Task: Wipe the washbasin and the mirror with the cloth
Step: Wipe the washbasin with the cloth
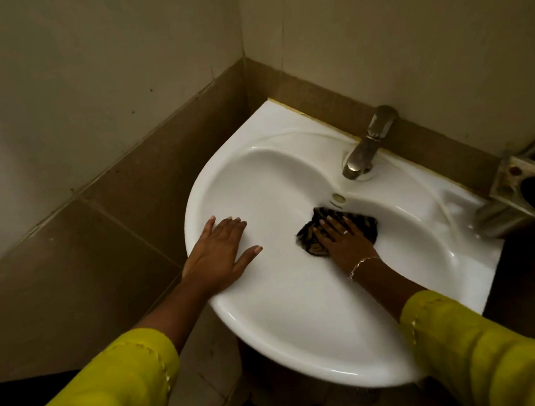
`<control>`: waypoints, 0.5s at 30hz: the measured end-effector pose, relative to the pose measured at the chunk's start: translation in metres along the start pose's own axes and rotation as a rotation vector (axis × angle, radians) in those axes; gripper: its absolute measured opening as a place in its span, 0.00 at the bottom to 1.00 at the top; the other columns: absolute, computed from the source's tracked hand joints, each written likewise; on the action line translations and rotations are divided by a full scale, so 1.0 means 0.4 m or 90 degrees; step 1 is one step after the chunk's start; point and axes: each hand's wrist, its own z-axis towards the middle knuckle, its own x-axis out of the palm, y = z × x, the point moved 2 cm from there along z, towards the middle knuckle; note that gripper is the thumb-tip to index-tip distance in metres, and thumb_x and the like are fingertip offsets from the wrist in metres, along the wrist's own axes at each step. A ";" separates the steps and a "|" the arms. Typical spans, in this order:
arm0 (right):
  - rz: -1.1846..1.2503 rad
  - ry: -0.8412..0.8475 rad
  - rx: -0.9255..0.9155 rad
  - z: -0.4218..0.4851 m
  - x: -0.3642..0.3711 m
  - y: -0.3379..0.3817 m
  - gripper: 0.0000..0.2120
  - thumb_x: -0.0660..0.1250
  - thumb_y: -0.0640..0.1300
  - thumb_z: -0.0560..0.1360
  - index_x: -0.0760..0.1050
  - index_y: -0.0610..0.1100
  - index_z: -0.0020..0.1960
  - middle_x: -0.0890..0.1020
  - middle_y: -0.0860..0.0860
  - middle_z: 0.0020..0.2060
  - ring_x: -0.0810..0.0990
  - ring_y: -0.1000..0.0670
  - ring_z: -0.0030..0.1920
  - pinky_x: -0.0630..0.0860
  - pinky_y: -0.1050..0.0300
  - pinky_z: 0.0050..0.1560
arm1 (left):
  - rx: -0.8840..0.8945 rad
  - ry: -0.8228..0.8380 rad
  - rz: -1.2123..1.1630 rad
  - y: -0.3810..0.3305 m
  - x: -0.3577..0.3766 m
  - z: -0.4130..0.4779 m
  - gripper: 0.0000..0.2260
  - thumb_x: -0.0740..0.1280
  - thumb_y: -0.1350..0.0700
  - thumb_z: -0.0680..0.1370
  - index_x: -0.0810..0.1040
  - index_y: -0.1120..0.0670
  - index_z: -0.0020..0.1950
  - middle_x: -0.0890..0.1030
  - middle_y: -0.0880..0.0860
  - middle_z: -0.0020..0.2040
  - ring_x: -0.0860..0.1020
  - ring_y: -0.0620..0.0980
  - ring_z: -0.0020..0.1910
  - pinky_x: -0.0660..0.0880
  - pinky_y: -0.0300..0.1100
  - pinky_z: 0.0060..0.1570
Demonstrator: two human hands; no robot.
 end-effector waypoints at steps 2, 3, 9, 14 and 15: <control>0.039 0.067 0.044 -0.033 -0.032 0.000 0.24 0.52 0.38 0.70 0.79 0.46 0.59 0.81 0.46 0.58 0.79 0.44 0.58 0.61 0.46 0.66 | 0.001 -0.004 0.001 0.000 0.001 0.001 0.42 0.36 0.32 0.73 0.68 0.61 0.67 0.73 0.60 0.66 0.67 0.55 0.68 0.48 0.46 0.70; 0.070 0.072 0.070 -0.046 -0.042 -0.005 0.24 0.52 0.38 0.73 0.72 0.46 0.66 0.73 0.46 0.66 0.72 0.43 0.66 0.61 0.46 0.68 | 0.001 -0.006 0.002 -0.001 0.001 0.002 0.42 0.36 0.32 0.73 0.69 0.61 0.66 0.73 0.60 0.65 0.68 0.55 0.68 0.48 0.47 0.70; 0.571 0.272 0.170 -0.078 -0.121 -0.006 0.25 0.57 0.40 0.80 0.54 0.45 0.75 0.62 0.45 0.73 0.61 0.43 0.72 0.57 0.54 0.69 | 0.004 -0.011 0.005 -0.003 0.001 0.008 0.44 0.34 0.30 0.71 0.68 0.60 0.68 0.71 0.59 0.67 0.65 0.53 0.69 0.47 0.46 0.70; 1.228 0.294 0.332 -0.136 -0.174 -0.010 0.23 0.68 0.44 0.72 0.70 0.39 0.66 0.78 0.42 0.59 0.75 0.41 0.61 0.68 0.44 0.67 | 0.003 -0.008 0.013 0.000 -0.001 0.004 0.44 0.34 0.30 0.72 0.68 0.60 0.67 0.72 0.59 0.66 0.67 0.54 0.69 0.47 0.45 0.69; 1.266 0.268 0.320 -0.133 -0.189 -0.004 0.25 0.69 0.44 0.70 0.71 0.39 0.65 0.78 0.42 0.59 0.75 0.41 0.61 0.69 0.45 0.66 | 0.001 -0.007 0.013 -0.001 -0.001 0.004 0.44 0.34 0.30 0.72 0.69 0.60 0.67 0.73 0.59 0.66 0.67 0.54 0.68 0.47 0.45 0.69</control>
